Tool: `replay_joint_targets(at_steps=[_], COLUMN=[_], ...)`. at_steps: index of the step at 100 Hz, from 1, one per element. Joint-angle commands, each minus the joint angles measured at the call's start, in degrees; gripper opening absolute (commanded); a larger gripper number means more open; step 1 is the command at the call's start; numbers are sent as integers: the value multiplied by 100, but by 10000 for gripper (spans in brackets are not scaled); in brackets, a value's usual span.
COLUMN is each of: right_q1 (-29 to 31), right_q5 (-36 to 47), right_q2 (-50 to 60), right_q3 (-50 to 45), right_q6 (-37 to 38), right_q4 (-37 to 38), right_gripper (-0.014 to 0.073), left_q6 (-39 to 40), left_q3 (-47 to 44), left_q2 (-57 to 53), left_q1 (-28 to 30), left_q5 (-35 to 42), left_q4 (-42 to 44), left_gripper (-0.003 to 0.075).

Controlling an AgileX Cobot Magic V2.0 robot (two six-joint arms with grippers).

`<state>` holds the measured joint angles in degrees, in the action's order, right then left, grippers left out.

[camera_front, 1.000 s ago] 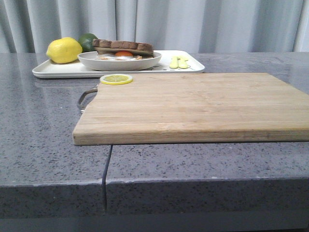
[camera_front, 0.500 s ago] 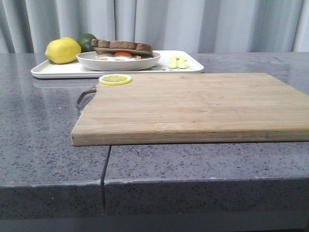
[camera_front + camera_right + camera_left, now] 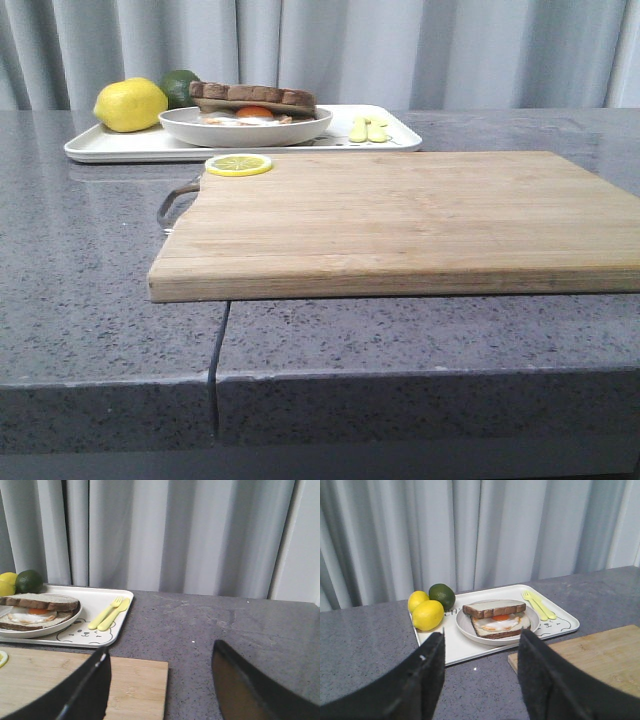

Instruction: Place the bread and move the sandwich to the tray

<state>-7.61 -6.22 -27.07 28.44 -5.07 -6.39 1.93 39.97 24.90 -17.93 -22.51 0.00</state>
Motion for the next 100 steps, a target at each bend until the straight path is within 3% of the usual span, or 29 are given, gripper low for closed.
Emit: replay_joint_targets(at_steps=[1,17,31,41,56,60,100], right_q1=[28,28,28,28,28,28,28], right_q5=[383,377,377,355,233,169,-242], right_q2=[-4,-4,-4,-4,-4,-4,-4], right_q3=[149,149,145,145,145,145,145], right_q6=[-16,-16,-16,-16,-16,-16,-16], right_q4=[46,46,46,46,46,46,46], right_gripper=[448,442,337,200,-29,-75,-66], left_q6=[54,54,54,54,54,54,54], left_q3=[-326,-936,-1201,-1280,-1290,-1290,-1294], left_q2=[-436,-955,-1037,-1037,-1037,-1037,-1025], left_q1=[-53,-53,-53,-53,-53,-53,-53], left_q5=[675,675,675,662,652,652,652], left_q4=[101,814,965,965,965,973,973], left_gripper=[316,314,292,204,-13,-19,-20])
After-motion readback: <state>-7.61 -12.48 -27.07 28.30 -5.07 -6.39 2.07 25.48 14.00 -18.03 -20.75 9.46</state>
